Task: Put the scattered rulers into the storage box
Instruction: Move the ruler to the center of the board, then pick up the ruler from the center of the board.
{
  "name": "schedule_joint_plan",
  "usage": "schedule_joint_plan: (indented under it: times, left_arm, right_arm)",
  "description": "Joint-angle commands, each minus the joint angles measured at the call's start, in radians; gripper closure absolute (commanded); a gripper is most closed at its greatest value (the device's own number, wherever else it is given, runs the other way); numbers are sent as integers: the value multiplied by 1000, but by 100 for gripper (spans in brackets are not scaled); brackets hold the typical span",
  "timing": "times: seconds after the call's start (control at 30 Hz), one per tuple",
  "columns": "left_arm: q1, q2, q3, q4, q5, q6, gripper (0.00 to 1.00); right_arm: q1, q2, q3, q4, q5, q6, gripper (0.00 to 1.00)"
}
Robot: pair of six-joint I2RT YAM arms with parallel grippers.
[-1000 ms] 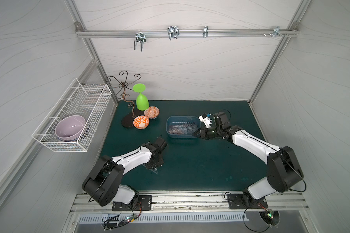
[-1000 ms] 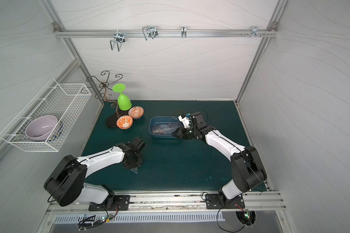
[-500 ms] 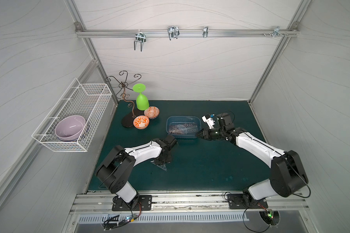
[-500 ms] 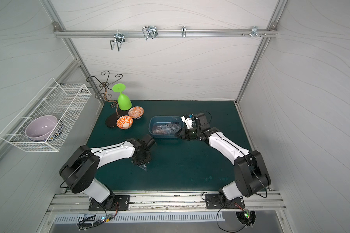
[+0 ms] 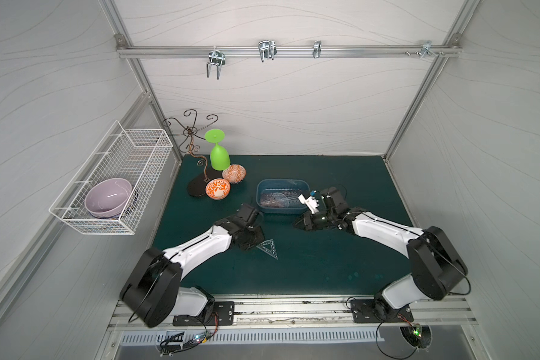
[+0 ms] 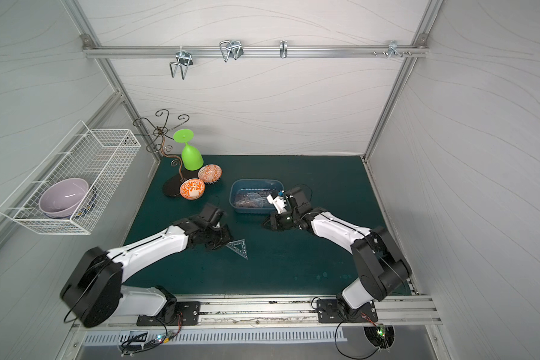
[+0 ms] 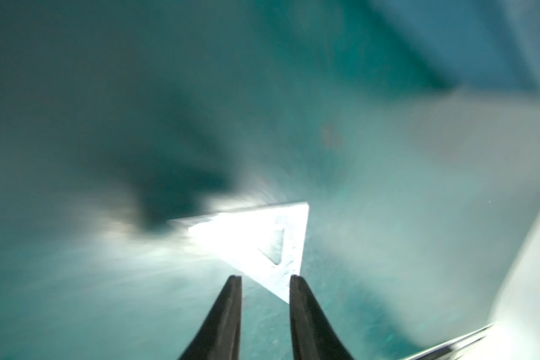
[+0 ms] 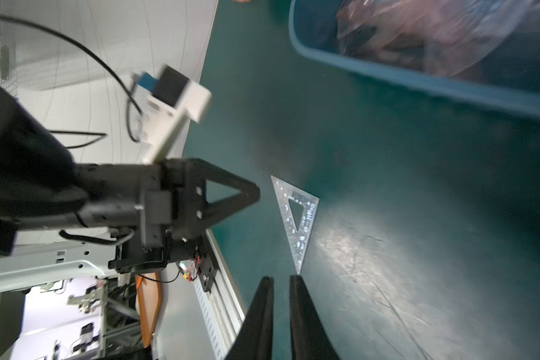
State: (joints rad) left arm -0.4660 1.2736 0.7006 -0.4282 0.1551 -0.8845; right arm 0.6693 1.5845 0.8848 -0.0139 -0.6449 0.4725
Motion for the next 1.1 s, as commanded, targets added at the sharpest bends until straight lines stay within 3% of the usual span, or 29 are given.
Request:
schedule_joint_plan:
  times: [0.0, 0.1, 0.3, 1.07]
  left_arm:
    - [111, -63, -60, -14, 57, 66, 68]
    - [176, -34, -76, 1, 119, 98, 68]
    - [199, 44, -63, 44, 168, 119, 67]
    - [216, 180, -89, 194, 298, 95, 61]
  right_arm:
    - [87, 125, 46, 101, -15, -5, 92]
    - [124, 247, 105, 128, -46, -3, 98]
    - [134, 347, 154, 118, -40, -16, 99]
    - [136, 411, 103, 95, -9, -38, 100]
